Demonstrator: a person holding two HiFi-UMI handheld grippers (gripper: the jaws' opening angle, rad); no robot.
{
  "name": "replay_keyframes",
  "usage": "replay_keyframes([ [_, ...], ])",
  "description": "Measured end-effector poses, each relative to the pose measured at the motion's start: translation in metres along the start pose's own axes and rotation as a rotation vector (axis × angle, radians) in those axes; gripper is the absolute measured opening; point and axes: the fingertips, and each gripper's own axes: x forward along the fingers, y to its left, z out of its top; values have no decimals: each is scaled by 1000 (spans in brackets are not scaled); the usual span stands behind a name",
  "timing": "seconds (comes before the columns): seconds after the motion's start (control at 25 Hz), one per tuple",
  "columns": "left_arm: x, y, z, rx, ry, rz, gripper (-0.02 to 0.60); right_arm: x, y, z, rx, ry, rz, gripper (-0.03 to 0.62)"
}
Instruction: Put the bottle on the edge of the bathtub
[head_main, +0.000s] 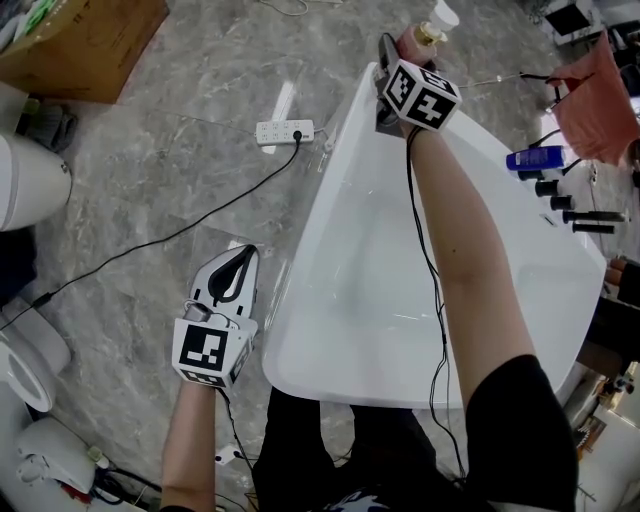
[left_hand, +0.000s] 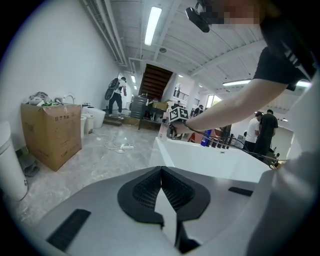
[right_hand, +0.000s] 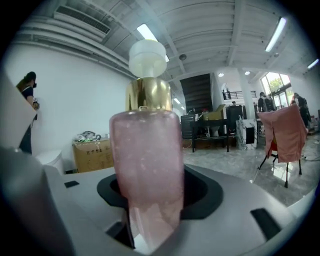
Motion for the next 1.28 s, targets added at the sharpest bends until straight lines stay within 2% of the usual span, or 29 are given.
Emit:
replay_keyframes([
  [0.2, -8, -12, 9, 9, 5, -23, 15, -5, 4, -9, 46, 50, 24, 296],
  [0.4, -23, -9, 25, 41, -24, -7, 15, -32, 4, -19, 71, 84, 30, 302],
  [0.56, -35, -12, 44, 53, -57, 14, 15, -62, -4, -26, 4, 98, 18, 302],
  [0.72, -49, -23, 60, 53, -75, 18, 15, -96, 2, -23, -28, 106, 47, 302],
  [1.04, -79, -60, 89, -34, -67, 6, 15, -201, 35, 19, -24, 94, 109, 302],
  [1.2, -101, -101, 110, -1, -44, -52, 15, -269, 61, 44, -110, 92, 165, 302],
  [1.28, -113, -123, 116, 7, -35, -78, 15, -301, 70, 52, -114, 94, 190, 302],
])
